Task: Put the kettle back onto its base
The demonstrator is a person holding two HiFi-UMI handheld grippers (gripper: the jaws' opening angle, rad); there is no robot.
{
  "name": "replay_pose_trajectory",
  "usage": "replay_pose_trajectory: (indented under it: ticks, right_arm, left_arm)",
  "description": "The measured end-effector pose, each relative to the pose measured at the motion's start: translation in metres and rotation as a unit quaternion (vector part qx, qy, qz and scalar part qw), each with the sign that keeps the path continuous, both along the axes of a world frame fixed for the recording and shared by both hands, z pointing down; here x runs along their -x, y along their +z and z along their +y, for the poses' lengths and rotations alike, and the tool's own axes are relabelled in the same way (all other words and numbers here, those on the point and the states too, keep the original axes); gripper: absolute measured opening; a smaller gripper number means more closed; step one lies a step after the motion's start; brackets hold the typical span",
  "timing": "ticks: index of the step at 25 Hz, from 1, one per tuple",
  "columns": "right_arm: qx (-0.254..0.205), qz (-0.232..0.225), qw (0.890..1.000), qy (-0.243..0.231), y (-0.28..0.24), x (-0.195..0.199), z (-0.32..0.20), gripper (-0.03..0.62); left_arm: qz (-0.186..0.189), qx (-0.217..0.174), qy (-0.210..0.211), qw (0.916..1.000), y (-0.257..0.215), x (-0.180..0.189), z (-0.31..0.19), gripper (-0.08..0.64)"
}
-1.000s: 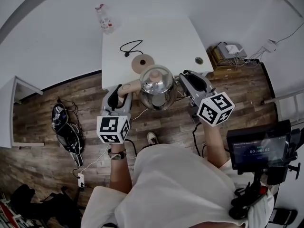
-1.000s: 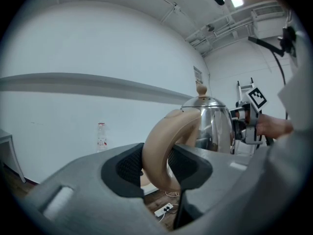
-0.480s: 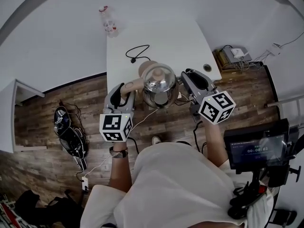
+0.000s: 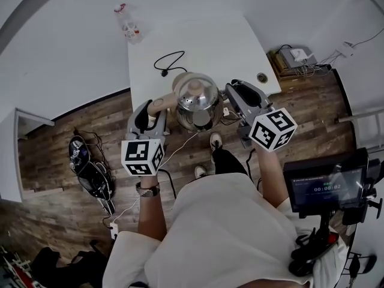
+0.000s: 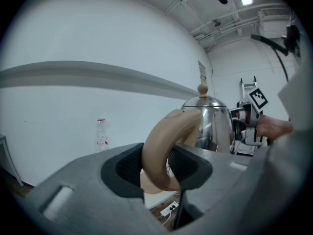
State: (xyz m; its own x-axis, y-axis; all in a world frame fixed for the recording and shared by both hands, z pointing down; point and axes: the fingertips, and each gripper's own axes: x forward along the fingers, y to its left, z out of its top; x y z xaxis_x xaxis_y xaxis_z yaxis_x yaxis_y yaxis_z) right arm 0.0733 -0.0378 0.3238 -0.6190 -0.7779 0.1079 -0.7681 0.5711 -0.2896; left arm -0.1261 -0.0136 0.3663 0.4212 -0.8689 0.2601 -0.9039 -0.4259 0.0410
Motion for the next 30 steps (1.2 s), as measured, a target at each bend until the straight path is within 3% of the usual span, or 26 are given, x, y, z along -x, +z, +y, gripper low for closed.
replay_pose_trajectory:
  ticks: [9, 20, 30]
  right_arm:
    - [-0.017, -0.009, 1.0, -0.019, 0.006, 0.002, -0.001, 0.084]
    - [0.022, -0.006, 0.998, -0.056, 0.044, 0.017, -0.134, 0.084]
    - [0.031, 0.008, 0.996, -0.079, 0.061, 0.028, -0.133, 0.084]
  left_arm:
    - [0.002, -0.01, -0.017, 0.9998, 0.007, 0.002, 0.004, 0.156]
    - [-0.002, 0.027, -0.05, 0.9984, 0.041, 0.014, -0.113, 0.156]
    - [-0.001, 0.043, -0.063, 0.9971, 0.062, 0.021, -0.102, 0.156]
